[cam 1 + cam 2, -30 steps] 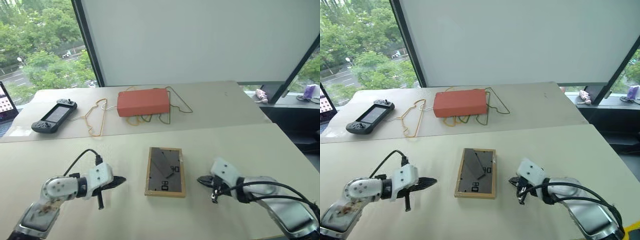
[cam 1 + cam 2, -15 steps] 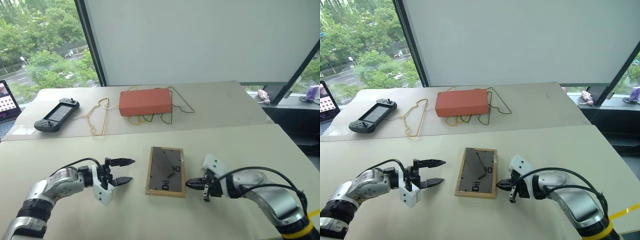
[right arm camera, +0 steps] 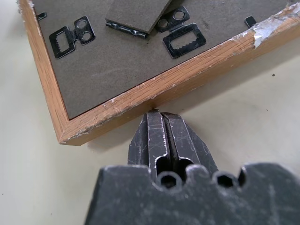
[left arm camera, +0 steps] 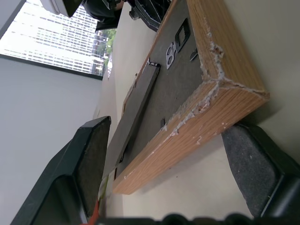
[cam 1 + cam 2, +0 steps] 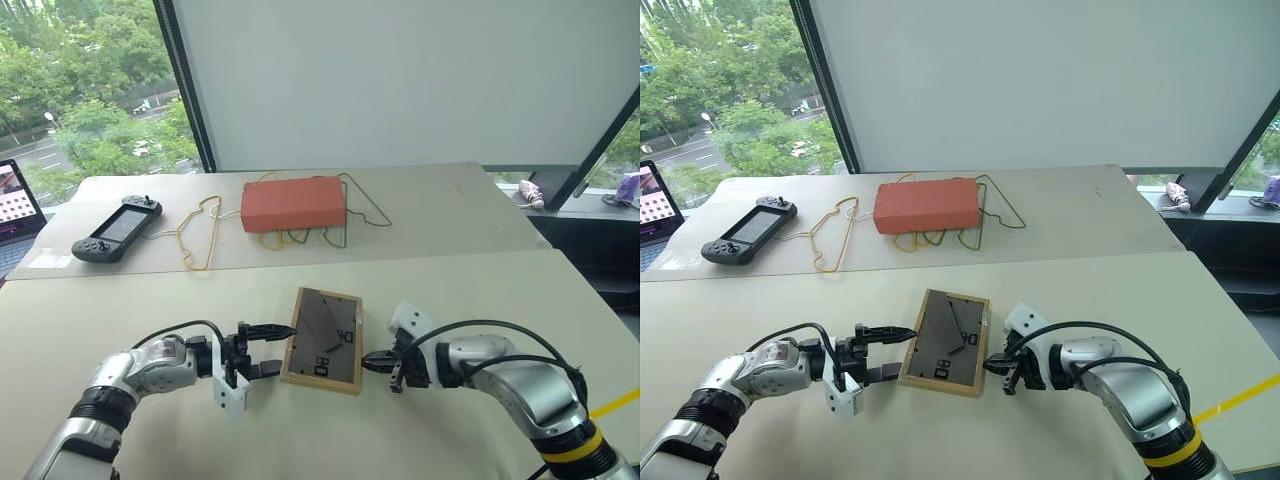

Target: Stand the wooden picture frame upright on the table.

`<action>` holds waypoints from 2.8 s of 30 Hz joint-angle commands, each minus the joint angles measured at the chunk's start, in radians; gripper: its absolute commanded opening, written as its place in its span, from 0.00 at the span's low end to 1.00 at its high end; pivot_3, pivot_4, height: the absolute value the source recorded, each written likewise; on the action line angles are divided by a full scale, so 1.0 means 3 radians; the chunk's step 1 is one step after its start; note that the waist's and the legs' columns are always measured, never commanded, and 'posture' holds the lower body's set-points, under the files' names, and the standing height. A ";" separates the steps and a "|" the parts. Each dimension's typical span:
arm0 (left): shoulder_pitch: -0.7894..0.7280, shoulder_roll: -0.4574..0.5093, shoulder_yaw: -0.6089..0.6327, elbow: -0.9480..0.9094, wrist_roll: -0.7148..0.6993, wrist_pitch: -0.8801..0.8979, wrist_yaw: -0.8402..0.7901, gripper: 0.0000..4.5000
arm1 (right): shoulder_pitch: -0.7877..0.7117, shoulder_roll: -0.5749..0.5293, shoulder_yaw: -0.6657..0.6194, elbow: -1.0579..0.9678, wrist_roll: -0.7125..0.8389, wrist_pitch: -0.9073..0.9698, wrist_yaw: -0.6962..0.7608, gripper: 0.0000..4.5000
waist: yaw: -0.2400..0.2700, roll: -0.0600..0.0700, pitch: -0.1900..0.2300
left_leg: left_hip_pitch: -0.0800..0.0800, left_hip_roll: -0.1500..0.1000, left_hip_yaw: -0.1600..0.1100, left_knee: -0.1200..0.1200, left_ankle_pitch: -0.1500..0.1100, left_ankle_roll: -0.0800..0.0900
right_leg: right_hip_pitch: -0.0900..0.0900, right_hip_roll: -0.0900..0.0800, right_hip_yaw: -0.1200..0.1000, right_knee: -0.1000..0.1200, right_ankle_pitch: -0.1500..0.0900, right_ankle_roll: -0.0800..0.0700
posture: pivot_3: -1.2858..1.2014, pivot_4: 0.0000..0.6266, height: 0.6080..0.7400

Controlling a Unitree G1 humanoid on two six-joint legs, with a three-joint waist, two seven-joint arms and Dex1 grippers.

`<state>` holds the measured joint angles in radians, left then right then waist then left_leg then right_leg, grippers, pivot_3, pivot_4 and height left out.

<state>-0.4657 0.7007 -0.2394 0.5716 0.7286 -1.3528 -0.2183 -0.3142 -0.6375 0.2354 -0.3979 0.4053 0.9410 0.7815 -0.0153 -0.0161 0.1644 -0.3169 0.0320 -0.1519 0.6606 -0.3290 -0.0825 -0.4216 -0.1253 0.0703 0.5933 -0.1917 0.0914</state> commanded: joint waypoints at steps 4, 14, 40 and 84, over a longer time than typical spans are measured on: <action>-0.0021 0.0041 -0.0269 0.0084 0.0056 -0.0065 -0.0001 0.72 | -0.0004 0.0008 -0.0068 -0.0172 0.0075 0.0048 -0.0047 0.00 | -0.0006 0.0000 0.0000 | 0.0000 0.0000 0.0000 0.0000 0.0000 0.0000 | 0.0000 0.0000 0.0000 0.0000 0.0000 0.0000 | 0.52 0.24 1.00; -0.0040 0.0032 -0.0337 0.0024 0.0184 0.0047 0.0178 0.26 | -0.0038 -0.0002 -0.0175 -0.0248 0.0174 0.0119 -0.0078 0.00 | -0.0004 0.0001 -0.0001 | 0.0002 0.0000 0.0000 0.0000 0.0000 0.0000 | 0.0001 0.0000 0.0000 0.0002 0.0000 0.0000 | 0.52 0.24 1.00; 0.0006 0.0073 -0.0472 -0.0161 0.0351 0.0158 0.0531 0.26 | -0.1984 0.0485 0.0118 0.2029 0.0391 0.0502 0.0638 0.99 | -0.0078 0.0008 -0.0003 | -0.0008 -0.0002 -0.0006 -0.0001 0.0009 -0.0015 | -0.0005 -0.0003 -0.0004 0.0005 0.0004 0.0003 | 0.52 0.24 1.00; 0.0079 0.0145 -0.0535 -0.0316 0.0096 0.0332 0.0457 0.26 | 0.1056 -0.1026 -0.0476 0.0170 -0.1728 -0.4012 0.0283 0.99 | -0.0104 0.0013 -0.0005 | -0.0003 -0.0001 0.0009 0.0000 -0.0001 0.0002 | 0.0000 -0.0006 0.0001 0.0004 -0.0009 0.0024 | 0.52 0.24 1.00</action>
<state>-0.4484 0.7273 -0.3837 0.4544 0.7568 -1.2622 -0.0529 -0.0139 -0.9554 0.0660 -0.2765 -0.0030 -0.0761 0.9250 -0.0467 -0.0122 0.1630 -0.3178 0.0318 -0.1490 0.6605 -0.3291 -0.0820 -0.4209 -0.1272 0.0708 0.5950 -0.1944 0.0987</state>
